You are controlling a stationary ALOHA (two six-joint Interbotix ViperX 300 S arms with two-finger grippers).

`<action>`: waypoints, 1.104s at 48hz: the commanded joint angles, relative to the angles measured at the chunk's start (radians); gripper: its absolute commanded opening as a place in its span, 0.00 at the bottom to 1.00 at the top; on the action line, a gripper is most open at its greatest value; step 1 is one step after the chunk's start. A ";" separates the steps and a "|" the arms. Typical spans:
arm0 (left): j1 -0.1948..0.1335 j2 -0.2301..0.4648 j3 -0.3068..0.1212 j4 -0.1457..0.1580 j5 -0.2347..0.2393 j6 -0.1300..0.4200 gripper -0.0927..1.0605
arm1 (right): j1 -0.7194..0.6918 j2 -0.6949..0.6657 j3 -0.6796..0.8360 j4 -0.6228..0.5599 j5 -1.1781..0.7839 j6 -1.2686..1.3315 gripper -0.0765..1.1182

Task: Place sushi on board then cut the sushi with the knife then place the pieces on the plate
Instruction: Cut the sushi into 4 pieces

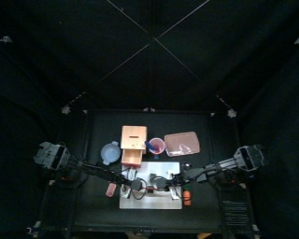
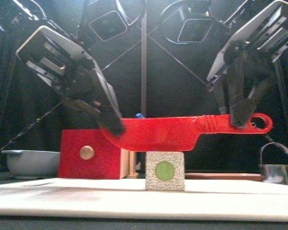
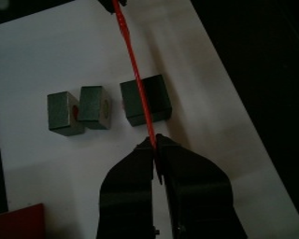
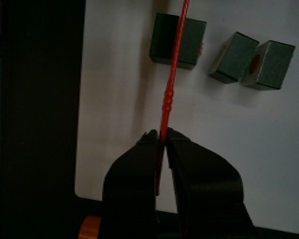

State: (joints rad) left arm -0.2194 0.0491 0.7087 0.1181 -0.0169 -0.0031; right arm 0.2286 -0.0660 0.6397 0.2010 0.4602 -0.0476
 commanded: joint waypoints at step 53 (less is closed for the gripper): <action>-0.041 0.078 -0.021 -0.075 -0.011 0.003 0.41 | 0.025 0.107 -0.026 0.055 -0.032 -0.006 0.35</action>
State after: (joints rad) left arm -0.2470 0.1365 0.7056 0.0552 -0.0245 -0.0031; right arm 0.2316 0.0614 0.6412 0.2500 0.4264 -0.0506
